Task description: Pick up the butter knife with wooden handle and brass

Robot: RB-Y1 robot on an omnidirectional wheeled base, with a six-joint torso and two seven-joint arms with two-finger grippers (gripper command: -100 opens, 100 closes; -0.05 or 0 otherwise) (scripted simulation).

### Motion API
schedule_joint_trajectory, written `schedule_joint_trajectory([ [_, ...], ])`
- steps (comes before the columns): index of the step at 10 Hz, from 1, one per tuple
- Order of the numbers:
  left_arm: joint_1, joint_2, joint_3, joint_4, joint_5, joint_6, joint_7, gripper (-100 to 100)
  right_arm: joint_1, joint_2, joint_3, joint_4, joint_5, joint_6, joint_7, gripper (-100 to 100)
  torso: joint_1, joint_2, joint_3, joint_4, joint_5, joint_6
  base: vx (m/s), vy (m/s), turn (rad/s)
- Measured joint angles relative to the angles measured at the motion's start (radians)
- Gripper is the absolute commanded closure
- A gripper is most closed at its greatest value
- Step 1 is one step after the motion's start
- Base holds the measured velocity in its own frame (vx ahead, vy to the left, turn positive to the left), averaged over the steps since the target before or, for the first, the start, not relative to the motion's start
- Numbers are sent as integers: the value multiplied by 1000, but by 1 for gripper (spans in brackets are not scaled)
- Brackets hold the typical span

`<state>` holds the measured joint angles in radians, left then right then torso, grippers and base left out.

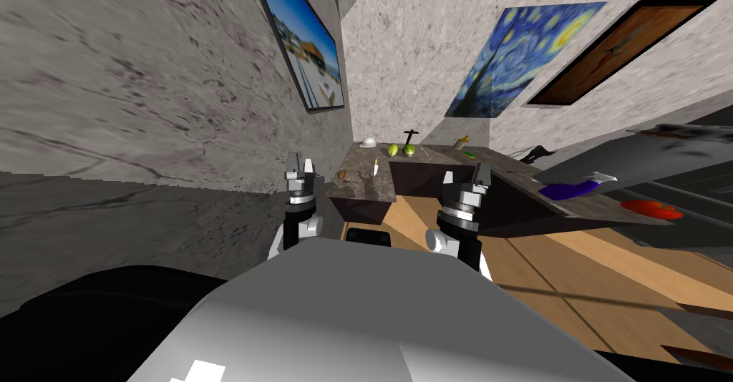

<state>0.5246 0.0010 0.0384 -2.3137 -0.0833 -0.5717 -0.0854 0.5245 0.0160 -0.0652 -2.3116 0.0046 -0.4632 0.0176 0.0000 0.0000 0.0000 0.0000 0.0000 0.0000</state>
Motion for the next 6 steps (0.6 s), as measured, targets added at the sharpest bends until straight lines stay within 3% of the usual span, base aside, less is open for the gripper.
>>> schedule_joint_trajectory([
  [2,-11,36,10,12,-12,27,3,-100,0,0,0,0,0,0,0,0,-3,2,1,0,-1,0,-36,-57,-72],
  [5,-49,102,50,47,-43,116,17,-100,0,0,0,0,0,0,0,0,-6,3,1,1,-1,0,-38,-84,-91],
  [6,-49,108,55,59,-50,130,19,-100,0,0,0,0,0,0,0,0,-5,2,1,1,-1,0,-38,-65,-87],
])
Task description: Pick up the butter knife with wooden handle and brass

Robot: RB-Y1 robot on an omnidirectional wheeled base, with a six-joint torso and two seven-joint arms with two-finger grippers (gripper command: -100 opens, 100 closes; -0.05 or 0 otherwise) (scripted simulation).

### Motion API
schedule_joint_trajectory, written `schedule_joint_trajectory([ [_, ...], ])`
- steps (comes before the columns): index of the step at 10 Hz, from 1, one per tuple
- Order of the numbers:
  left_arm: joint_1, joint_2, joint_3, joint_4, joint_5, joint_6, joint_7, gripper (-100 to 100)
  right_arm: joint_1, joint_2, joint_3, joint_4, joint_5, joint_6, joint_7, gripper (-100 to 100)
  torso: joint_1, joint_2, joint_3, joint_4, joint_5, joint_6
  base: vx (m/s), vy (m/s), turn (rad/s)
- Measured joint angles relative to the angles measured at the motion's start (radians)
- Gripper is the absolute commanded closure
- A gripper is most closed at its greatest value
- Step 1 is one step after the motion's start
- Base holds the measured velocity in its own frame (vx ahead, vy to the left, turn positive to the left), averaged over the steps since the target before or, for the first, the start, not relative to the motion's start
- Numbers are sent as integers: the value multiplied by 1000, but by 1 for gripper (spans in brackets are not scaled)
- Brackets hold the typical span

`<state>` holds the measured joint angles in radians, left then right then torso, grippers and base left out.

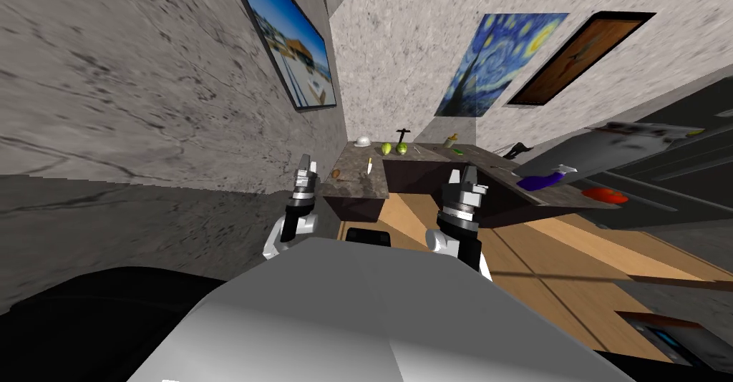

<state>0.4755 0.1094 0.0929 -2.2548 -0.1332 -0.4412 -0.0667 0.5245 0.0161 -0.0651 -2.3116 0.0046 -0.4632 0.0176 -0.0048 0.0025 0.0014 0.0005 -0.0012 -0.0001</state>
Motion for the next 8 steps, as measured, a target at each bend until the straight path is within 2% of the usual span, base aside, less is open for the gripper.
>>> schedule_joint_trajectory([
  [2,-17,15,11,15,-21,48,0,-100,0,0,0,0,0,0,0,0,1,0,0,0,0,0,-34,-55,-91],
  [5,-60,41,42,60,-53,126,4,-100,0,0,0,0,0,0,0,0,1,0,0,0,0,0,-29,-59,-76],
  [8,-81,63,73,90,-79,197,10,-100,0,0,0,0,0,0,0,0,1,0,0,0,0,0,-22,-58,-58],
])
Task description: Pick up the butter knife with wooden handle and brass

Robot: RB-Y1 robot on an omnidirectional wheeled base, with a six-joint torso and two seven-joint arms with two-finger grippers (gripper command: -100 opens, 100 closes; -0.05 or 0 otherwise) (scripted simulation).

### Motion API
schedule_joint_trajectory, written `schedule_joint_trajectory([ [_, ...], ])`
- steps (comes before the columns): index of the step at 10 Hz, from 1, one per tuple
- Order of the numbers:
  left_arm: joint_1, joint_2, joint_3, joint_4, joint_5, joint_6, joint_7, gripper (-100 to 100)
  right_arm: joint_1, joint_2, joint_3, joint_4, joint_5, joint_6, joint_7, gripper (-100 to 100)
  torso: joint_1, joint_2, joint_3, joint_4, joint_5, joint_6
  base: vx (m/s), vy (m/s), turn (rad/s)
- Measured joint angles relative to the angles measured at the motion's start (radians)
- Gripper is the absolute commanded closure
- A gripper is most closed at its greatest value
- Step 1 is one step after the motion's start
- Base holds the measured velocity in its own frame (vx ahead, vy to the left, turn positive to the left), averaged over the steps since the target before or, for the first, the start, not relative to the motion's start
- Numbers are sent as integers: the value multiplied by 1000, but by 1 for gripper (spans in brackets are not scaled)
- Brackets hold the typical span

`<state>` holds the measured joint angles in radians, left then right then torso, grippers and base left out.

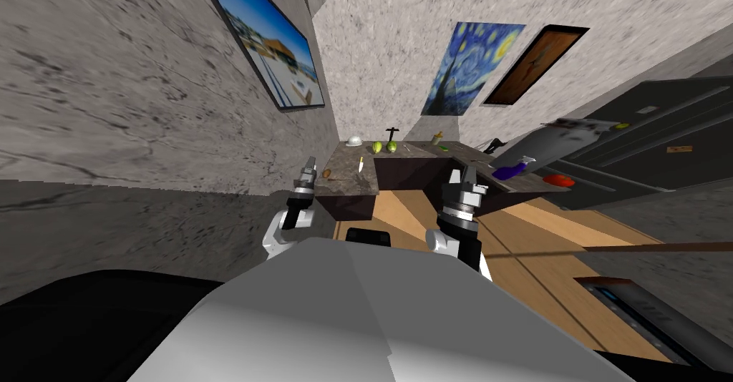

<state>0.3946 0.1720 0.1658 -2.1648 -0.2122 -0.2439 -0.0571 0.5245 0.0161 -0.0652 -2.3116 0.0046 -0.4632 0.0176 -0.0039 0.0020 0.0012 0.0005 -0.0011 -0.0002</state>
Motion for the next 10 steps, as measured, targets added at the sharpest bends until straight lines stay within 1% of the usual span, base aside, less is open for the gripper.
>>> schedule_joint_trajectory([
  [1,0,1,1,-2,-3,21,1,-100,0,0,0,0,0,0,0,0,2,-1,0,0,1,0,-20,-57,-153],
  [2,-19,8,15,20,-16,45,1,-100,0,0,0,0,0,0,0,0,1,-1,0,0,0,1,-22,-57,-83],
  [3,-27,14,24,30,-22,71,2,-100,0,0,0,0,0,0,0,0,1,0,0,0,0,0,-28,-70,-137],
  [4,-47,21,39,48,-38,100,3,-100,0,0,0,0,0,0,0,0,0,0,0,0,0,0,-26,-71,-75],
  [5,-57,28,49,57,-45,131,5,-100,0,0,0,0,0,0,0,0,0,0,0,0,0,0,-13,-35,18],
  [6,-54,29,52,58,-46,151,6,-100,0,0,0,0,0,0,0,0,2,0,0,0,0,0,-17,-53,-157],
  [7,-77,43,71,80,-56,179,9,-100,0,0,0,0,0,0,0,0,1,-1,0,0,0,1,-14,-53,-99],
  [8,-84,44,79,90,-65,207,10,-100,0,0,0,0,0,0,0,0,1,-1,0,0,0,0,-9,-25,19],
  [9,-86,44,81,93,-68,225,9,-100,0,0,0,0,0,0,0,0,3,-1,0,0,1,0,-21,-52,-125],
  [10,-103,49,95,106,-82,254,8,-100,0,0,0,0,0,0,0,0,1,0,0,0,0,0,-18,-55,-109],
])
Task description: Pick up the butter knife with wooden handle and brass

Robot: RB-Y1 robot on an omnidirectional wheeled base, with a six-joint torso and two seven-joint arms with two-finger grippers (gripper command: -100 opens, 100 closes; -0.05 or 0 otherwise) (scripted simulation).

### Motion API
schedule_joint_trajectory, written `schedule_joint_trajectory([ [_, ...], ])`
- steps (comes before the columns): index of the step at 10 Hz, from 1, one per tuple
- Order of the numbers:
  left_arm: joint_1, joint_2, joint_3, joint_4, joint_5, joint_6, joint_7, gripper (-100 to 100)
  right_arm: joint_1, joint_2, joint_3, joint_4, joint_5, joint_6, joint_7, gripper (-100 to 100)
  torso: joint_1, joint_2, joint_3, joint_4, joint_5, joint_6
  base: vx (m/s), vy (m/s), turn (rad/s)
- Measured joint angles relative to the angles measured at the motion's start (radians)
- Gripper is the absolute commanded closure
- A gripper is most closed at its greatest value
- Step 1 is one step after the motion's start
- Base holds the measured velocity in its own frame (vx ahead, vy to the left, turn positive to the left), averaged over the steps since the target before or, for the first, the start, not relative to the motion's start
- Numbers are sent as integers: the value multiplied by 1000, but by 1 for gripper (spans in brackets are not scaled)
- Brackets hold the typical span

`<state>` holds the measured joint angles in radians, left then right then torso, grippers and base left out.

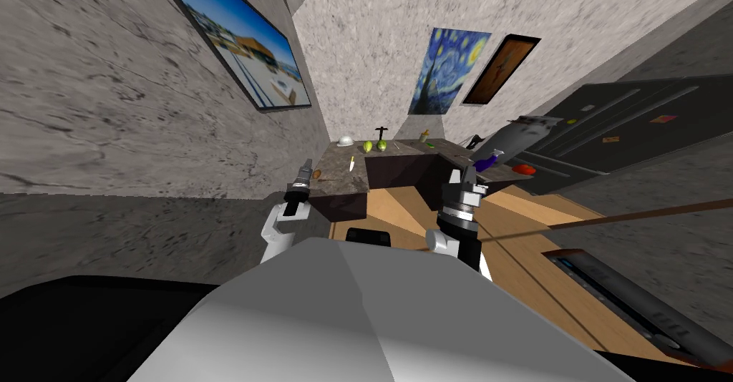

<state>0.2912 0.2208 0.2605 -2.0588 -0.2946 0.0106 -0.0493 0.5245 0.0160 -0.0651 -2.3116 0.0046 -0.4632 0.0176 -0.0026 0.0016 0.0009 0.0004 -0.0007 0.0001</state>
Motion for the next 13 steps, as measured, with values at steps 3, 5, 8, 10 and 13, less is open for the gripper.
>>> schedule_joint_trajectory([
  [3,-22,18,33,28,-17,77,4,-100,0,0,0,0,0,0,0,0,0,0,0,0,0,0,-10,-46,-91],
  [5,-40,20,46,49,-29,123,4,-100,0,0,0,0,0,0,0,0,1,0,0,0,0,-1,-10,-36,-81],
  [8,-75,21,71,78,-57,205,-2,-100,0,0,0,0,0,0,0,0,1,0,0,0,0,-1,-12,-41,-92],
  [10,-114,33,100,117,-76,267,-4,-100,0,0,0,0,0,0,0,0,1,0,0,0,0,-1,-6,-32,-37],
  [13,-129,45,132,133,-89,360,-3,-100,0,0,0,0,0,0,0,0,1,0,0,0,0,-1,-6,-45,-146],
])
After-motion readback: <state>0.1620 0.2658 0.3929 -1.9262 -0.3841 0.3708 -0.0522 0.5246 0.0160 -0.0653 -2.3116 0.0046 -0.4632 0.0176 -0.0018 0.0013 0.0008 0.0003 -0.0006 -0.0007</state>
